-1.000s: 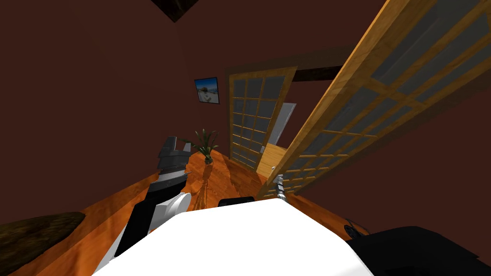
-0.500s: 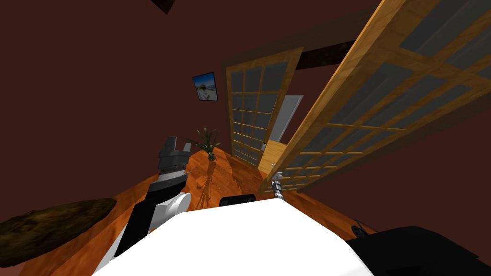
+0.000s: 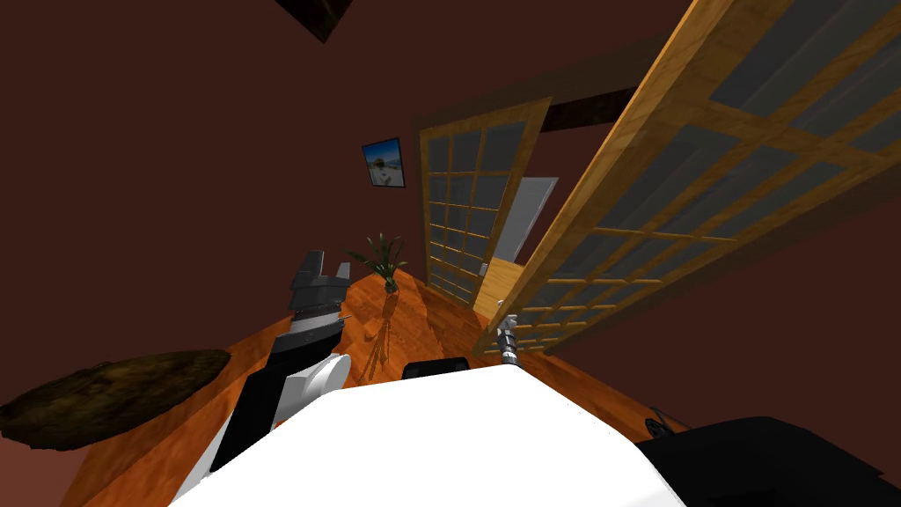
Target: Pull the door open
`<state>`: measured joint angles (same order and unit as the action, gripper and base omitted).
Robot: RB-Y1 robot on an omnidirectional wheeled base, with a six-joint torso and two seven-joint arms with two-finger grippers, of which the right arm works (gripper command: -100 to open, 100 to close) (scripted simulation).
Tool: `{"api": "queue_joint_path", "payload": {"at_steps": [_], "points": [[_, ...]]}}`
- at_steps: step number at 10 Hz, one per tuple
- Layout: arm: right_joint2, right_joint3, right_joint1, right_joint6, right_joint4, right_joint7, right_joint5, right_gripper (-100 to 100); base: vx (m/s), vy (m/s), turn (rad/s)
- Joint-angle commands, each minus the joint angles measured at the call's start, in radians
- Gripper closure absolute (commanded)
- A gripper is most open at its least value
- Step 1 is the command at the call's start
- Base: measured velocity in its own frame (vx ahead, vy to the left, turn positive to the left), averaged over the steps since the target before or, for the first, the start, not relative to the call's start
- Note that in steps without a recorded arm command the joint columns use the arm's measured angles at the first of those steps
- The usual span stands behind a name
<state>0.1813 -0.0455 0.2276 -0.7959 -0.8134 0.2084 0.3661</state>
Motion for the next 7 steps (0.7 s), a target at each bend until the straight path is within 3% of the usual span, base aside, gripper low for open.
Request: {"api": "queue_joint_path", "payload": {"at_steps": [1, 7], "points": [[0.024, -0.006, -0.016, -0.015, 0.008, 0.050, 0.025, -100, -0.080, -0.034, 0.074], [0.035, 0.038, -0.032, -0.023, 0.000, 0.193, 0.070, -100, -0.075, -0.039, 0.058]]}}
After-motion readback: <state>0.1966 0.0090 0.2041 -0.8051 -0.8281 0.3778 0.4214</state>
